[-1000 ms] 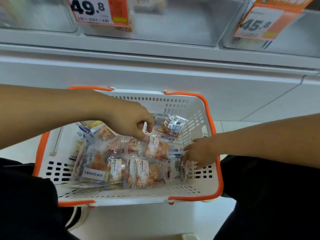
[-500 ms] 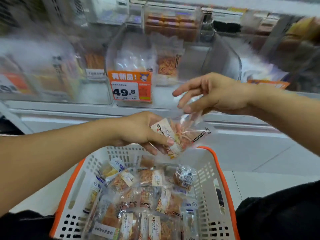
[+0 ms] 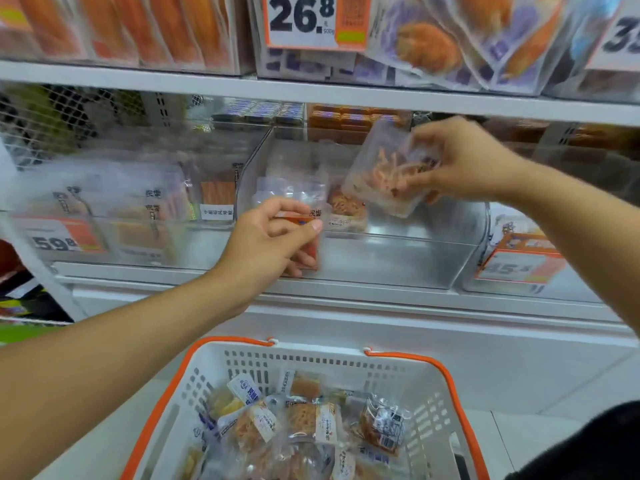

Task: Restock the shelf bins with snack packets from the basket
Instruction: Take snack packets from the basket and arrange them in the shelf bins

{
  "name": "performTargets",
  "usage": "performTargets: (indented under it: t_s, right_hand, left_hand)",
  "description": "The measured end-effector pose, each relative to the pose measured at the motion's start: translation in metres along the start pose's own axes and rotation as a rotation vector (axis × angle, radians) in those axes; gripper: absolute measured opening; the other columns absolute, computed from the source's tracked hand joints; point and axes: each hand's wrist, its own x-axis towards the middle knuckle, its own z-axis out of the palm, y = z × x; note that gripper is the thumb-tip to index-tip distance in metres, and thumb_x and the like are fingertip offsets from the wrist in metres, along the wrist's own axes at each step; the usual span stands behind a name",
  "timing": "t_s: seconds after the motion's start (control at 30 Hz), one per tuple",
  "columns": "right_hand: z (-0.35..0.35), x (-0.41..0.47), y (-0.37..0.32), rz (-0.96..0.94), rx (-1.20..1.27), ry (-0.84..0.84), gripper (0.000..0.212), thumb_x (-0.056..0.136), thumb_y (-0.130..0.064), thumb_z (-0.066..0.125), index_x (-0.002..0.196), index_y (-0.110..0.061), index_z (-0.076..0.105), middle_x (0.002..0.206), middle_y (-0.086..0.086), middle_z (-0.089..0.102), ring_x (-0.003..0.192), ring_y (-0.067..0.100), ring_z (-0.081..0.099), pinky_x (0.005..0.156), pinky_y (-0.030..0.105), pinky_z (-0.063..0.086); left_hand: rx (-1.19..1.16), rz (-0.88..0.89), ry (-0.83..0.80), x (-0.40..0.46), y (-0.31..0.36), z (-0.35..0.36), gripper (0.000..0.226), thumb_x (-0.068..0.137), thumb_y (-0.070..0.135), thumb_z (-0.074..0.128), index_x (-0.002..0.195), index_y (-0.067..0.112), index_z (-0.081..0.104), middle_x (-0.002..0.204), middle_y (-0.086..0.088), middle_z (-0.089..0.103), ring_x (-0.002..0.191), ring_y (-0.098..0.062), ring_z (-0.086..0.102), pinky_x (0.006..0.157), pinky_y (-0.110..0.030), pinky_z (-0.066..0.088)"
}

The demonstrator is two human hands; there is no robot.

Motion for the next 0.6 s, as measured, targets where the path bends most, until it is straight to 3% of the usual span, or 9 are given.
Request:
performTargets:
  t_s: [0.07, 0.17, 0.23, 0.3, 0.4, 0.5, 0.6]
  right_hand:
    - [0.02, 0.005, 0.016, 0.069, -0.186, -0.07, 0.027, 0.077, -0.012, 0.084, 0.088, -0.015, 0.06, 0.087, 0.003, 0.067, 0.055, 0.001, 0.066, 0.046, 0.015, 0.051]
    - [0.052, 0.018, 0.035, 0.177, -0.14, -0.154, 0.031, 0.077, -0.01, 0.083, 0.099, -0.011, 0.062, 0.099, 0.01, 0.068, 0.07, 0.018, 0.071, 0.056, 0.034, 0.061]
    - [0.063, 0.028, 0.04, 0.188, -0.156, -0.137, 0.039, 0.077, -0.012, 0.084, 0.11, -0.009, 0.063, 0.101, 0.01, 0.068, 0.074, 0.021, 0.07, 0.063, 0.037, 0.061]
    - [0.071, 0.038, 0.041, 0.212, -0.057, -0.105, 0.045, 0.076, -0.01, 0.085, 0.114, -0.01, 0.061, 0.094, 0.008, 0.067, 0.07, 0.02, 0.07, 0.059, 0.035, 0.061]
    - [0.082, 0.05, 0.04, 0.221, -0.038, -0.031, 0.042, 0.07, -0.011, 0.089, 0.103, -0.009, 0.063, 0.085, 0.004, 0.067, 0.067, 0.018, 0.071, 0.052, 0.025, 0.058]
    - [0.091, 0.057, 0.041, 0.234, -0.01, 0.011, 0.044, 0.065, -0.013, 0.093, 0.1, -0.005, 0.067, 0.094, 0.011, 0.071, 0.078, 0.025, 0.071, 0.063, 0.042, 0.062]
    - [0.092, 0.056, 0.041, 0.222, 0.042, -0.033, 0.049, 0.068, -0.01, 0.09, 0.111, -0.007, 0.067, 0.102, 0.01, 0.071, 0.085, 0.026, 0.072, 0.067, 0.044, 0.063]
  left_hand:
    - [0.027, 0.013, 0.009, 0.002, 0.0, -0.002, 0.021, 0.091, 0.014, 0.068, 0.111, 0.018, 0.061, 0.075, -0.008, 0.073, 0.055, -0.02, 0.066, 0.043, -0.024, 0.049]
    - [0.047, -0.032, 0.034, 0.007, -0.003, -0.004, 0.013, 0.093, 0.012, 0.065, 0.105, 0.015, 0.062, 0.077, -0.01, 0.071, 0.055, -0.018, 0.064, 0.042, -0.023, 0.049]
    - [0.057, -0.049, 0.04, 0.009, -0.006, -0.004, 0.008, 0.094, 0.009, 0.063, 0.1, 0.015, 0.062, 0.078, -0.011, 0.071, 0.054, -0.017, 0.063, 0.042, -0.022, 0.048]
    - [0.069, -0.047, 0.039, 0.009, -0.008, -0.005, 0.007, 0.096, 0.009, 0.06, 0.098, 0.016, 0.061, 0.078, -0.011, 0.071, 0.055, -0.016, 0.064, 0.043, -0.022, 0.048]
    - [0.089, -0.032, 0.029, 0.01, -0.01, -0.008, 0.012, 0.1, 0.011, 0.052, 0.097, 0.017, 0.061, 0.081, -0.009, 0.072, 0.057, -0.016, 0.065, 0.045, -0.022, 0.049]
    - [0.086, -0.025, 0.016, 0.011, -0.01, -0.01, 0.013, 0.102, 0.012, 0.048, 0.101, 0.016, 0.061, 0.08, -0.007, 0.073, 0.056, -0.014, 0.064, 0.044, -0.021, 0.049]
    - [0.081, -0.024, 0.01, 0.011, -0.009, -0.01, 0.014, 0.103, 0.012, 0.047, 0.1, 0.017, 0.06, 0.081, -0.009, 0.074, 0.054, -0.014, 0.063, 0.043, -0.021, 0.049]
